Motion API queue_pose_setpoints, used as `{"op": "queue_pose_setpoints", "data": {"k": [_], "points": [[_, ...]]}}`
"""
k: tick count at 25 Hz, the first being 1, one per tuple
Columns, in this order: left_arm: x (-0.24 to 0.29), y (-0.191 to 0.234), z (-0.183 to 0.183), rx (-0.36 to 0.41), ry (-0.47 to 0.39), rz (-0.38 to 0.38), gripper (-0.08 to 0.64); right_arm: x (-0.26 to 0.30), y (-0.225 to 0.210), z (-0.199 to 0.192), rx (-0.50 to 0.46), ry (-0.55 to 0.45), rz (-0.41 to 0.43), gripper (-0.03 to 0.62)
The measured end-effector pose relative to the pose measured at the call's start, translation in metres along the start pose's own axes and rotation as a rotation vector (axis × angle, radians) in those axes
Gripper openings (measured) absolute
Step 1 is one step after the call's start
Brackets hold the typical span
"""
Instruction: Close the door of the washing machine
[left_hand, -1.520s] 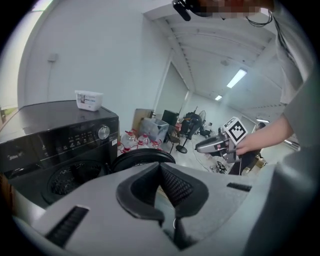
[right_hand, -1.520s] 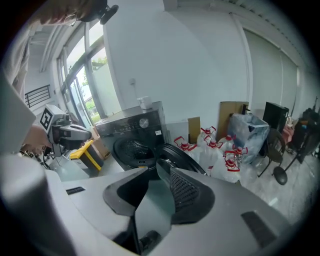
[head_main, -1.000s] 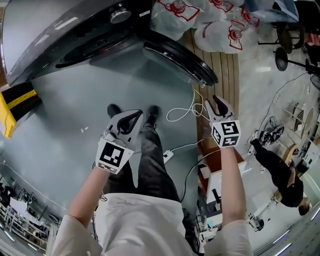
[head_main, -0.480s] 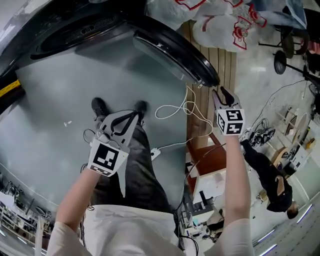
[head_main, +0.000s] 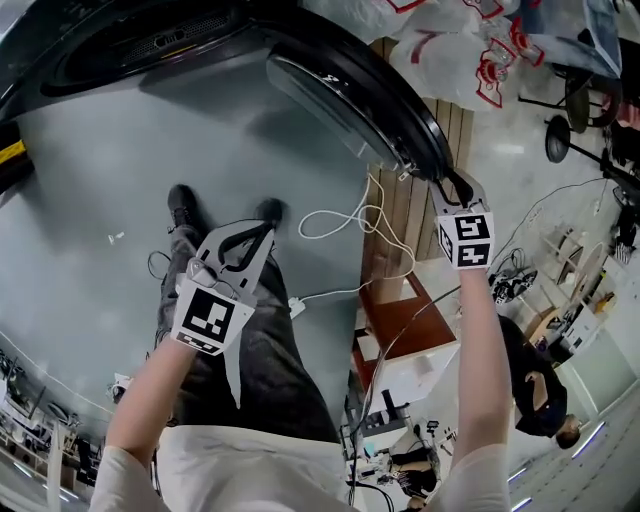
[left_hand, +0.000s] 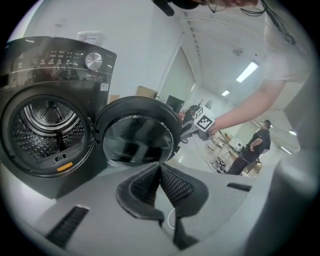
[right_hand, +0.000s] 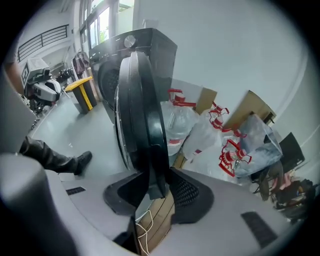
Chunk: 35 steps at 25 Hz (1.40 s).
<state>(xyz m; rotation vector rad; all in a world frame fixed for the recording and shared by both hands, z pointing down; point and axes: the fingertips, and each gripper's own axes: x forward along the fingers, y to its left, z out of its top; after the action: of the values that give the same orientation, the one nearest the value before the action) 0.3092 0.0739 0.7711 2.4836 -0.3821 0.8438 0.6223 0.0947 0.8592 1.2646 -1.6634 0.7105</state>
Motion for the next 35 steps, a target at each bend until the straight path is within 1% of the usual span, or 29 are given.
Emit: {"op": "queue_pose_setpoints", "data": {"k": [1, 3, 7, 11, 14, 19, 22, 25, 29, 31, 35], "points": [[0.000, -0.001, -0.006, 0.006, 0.001, -0.003, 0.009, -0.001, 0.000, 0.000, -0.005, -0.008, -0.008, 0.146], [-0.001, -0.002, -0.020, 0.008, 0.009, -0.008, 0.009, -0.001, 0.003, -0.001, -0.017, -0.013, -0.018, 0.107], [-0.005, -0.005, -0.043, 0.007, 0.026, -0.015, 0.009, 0.001, 0.014, -0.003, -0.028, -0.019, -0.016, 0.105], [-0.017, -0.007, -0.055, 0.006, 0.028, -0.015, 0.009, -0.004, 0.033, -0.009, 0.013, -0.028, -0.012, 0.103], [-0.026, -0.005, -0.058, 0.001, 0.020, -0.003, 0.009, -0.006, 0.053, -0.013, 0.035, -0.018, 0.017, 0.102], [-0.045, 0.004, -0.057, -0.007, 0.011, 0.020, 0.009, -0.008, 0.099, -0.013, -0.032, 0.029, 0.089, 0.103], [-0.056, 0.013, -0.055, -0.015, 0.000, 0.039, 0.009, -0.011, 0.126, -0.014, -0.010, 0.039, 0.119, 0.101], [-0.067, 0.023, -0.059, -0.032, -0.008, 0.050, 0.009, -0.010, 0.156, -0.012, -0.014, 0.046, 0.150, 0.101], [-0.079, 0.038, -0.068, -0.032, -0.003, 0.045, 0.009, -0.007, 0.198, -0.004, -0.016, 0.063, 0.199, 0.117], [-0.086, 0.045, -0.071, -0.027, 0.000, 0.042, 0.009, -0.005, 0.219, 0.000, -0.006, 0.071, 0.213, 0.124], [-0.101, 0.062, -0.080, -0.042, 0.001, 0.050, 0.009, -0.001, 0.259, 0.006, 0.016, 0.087, 0.244, 0.139]]}}
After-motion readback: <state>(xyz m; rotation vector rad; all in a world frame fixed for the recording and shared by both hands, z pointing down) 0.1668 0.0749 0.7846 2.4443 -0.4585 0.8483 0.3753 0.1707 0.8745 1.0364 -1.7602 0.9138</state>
